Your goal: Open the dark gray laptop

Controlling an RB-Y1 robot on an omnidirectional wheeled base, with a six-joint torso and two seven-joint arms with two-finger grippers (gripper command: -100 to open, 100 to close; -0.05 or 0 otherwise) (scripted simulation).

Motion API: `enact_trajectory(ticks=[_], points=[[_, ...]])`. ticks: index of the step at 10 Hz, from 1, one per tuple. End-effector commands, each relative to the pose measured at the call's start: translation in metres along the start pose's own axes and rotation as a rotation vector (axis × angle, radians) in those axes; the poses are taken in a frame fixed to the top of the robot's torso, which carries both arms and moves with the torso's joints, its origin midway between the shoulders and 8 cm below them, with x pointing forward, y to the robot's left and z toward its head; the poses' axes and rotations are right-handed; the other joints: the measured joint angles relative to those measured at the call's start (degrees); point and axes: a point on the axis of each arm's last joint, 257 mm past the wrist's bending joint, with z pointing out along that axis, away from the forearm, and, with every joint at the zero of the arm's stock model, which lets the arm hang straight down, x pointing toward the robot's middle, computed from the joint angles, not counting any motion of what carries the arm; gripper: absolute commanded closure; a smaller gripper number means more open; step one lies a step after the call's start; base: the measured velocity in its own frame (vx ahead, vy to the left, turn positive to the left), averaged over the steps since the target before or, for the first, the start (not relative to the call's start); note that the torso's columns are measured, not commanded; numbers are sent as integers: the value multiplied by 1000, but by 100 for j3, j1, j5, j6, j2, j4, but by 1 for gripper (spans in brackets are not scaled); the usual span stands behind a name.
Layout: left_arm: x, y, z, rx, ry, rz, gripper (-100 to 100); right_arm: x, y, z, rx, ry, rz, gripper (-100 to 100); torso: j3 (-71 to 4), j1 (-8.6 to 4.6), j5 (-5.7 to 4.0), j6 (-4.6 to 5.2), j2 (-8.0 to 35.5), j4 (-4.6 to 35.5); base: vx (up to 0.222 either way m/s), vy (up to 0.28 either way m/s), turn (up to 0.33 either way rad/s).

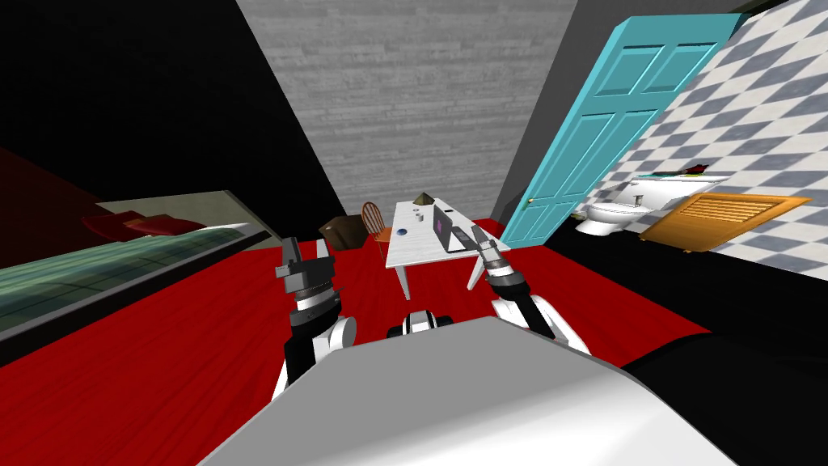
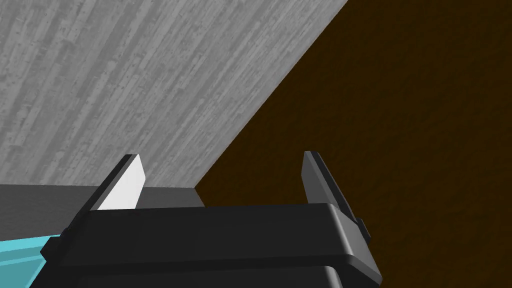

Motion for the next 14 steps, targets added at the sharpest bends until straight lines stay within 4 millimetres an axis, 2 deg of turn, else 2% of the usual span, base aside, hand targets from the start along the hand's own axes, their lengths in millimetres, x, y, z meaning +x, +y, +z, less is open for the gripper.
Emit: enact_trajectory(ticks=[1,4,7,8,11,14], points=[[0,0,0,0,0,0,0,5,-35,-10,76,74,-144,-100,1,-7,-1,0,2,1,81,111,16],[0,0,0,0,0,0,0,3,-77,-24,164,161,-322,-100,7,0,1,-1,12,3,56,141,26],[0,0,0,0,0,0,0,-8,-122,-41,254,250,-513,-100,-2,-8,-2,1,-3,-1,77,146,26],[0,0,0,0,0,0,0,-8,-122,-41,254,250,-513,-100,-3,-5,-1,0,-4,-1,51,95,0],[0,0,0,0,0,0,0,-29,-167,-60,346,335,-711,-100,5,-5,-2,0,7,3,48,106,27],[0,0,0,0,0,0,0,-61,-209,-80,440,414,-911,-100,-3,-4,-1,1,-4,-2,82,142,23]])
